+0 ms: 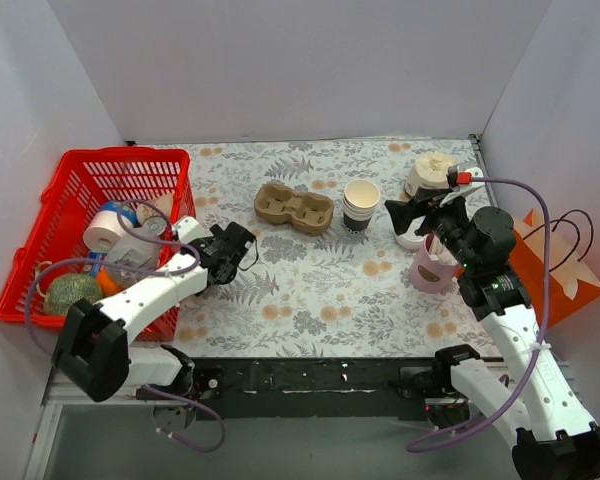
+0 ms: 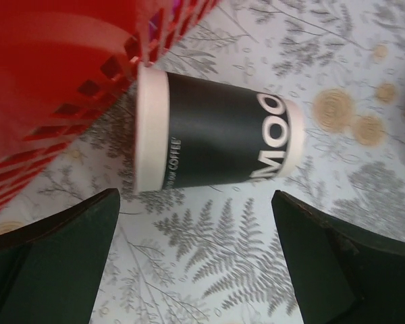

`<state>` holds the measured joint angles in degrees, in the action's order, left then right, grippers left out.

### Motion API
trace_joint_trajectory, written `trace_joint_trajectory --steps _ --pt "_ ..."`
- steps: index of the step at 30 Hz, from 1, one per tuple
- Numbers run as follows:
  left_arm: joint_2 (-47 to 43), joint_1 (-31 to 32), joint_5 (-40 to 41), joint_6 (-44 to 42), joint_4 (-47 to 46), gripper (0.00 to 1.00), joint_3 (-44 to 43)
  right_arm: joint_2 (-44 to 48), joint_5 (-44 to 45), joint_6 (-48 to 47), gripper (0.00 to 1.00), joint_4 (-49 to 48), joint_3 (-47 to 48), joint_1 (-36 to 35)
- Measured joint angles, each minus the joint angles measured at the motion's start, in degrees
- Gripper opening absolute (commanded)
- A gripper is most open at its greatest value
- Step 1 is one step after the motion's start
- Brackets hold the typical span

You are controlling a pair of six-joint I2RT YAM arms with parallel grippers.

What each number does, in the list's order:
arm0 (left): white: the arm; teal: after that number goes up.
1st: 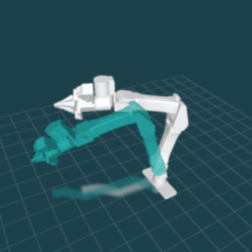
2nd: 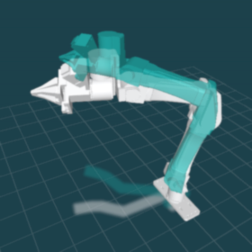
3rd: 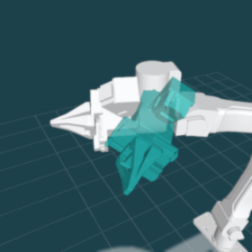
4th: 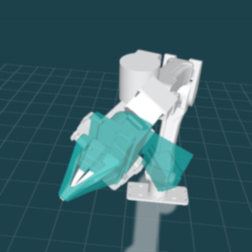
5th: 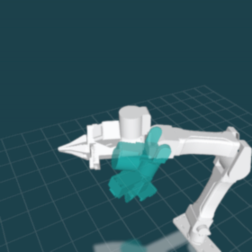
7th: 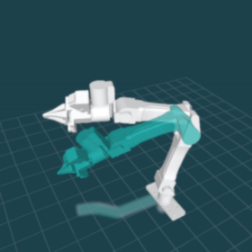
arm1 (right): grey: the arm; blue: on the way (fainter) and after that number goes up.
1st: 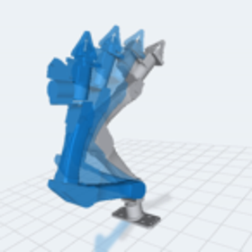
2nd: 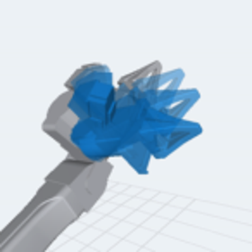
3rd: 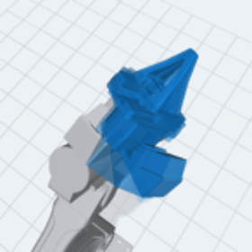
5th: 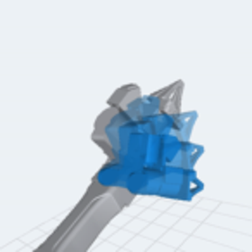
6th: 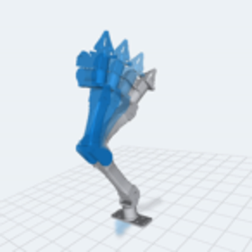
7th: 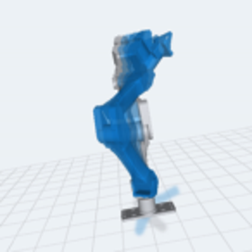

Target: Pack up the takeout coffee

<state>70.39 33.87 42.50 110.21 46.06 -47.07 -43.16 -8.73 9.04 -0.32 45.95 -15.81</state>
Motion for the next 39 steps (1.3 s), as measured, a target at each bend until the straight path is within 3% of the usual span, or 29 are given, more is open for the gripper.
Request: trace_joint_trajectory --steps 9,13,20,23,27,28,36,38,39 --pt "17.0 1.3 6.7 3.0 15.5 0.98 -7.5 -0.1 1.3 -0.1 0.91 0.2 0.0 0.0" --pt "16.9 1.5 7.2 3.3 12.7 0.98 -6.6 0.0 2.3 -0.2 0.90 0.2 0.0 0.0" --pt "12.0 1.4 6.2 1.2 -3.2 0.98 1.8 1.2 4.1 -0.2 0.88 0.4 0.0 0.0" --pt "9.8 1.4 6.2 -0.4 -8.5 0.89 3.7 1.4 4.5 -0.2 0.88 0.4 0.0 0.0" --pt "8.3 1.4 6.7 -2.9 -15.2 0.67 4.9 1.3 4.7 -0.2 0.88 0.5 0.0 0.0" --pt "8.2 1.4 6.7 -3.4 -16.6 0.58 5.2 1.3 4.9 -0.2 0.87 0.6 0.0 0.0" --pt "7.8 1.4 6.5 -5.1 -21.2 0.27 5.8 1.1 5.7 0.0 0.86 0.8 0.0 0.0" --pt "6.8 1.4 6.5 -5.6 -21.6 0.15 6.3 1.1 5.6 0.1 0.86 0.8 0.0 0.0" --pt "6.4 1.4 6.5 -5.9 -21.7 0.00 6.4 1.1 5.6 0.2 0.85 0.8 0.0 0.0"
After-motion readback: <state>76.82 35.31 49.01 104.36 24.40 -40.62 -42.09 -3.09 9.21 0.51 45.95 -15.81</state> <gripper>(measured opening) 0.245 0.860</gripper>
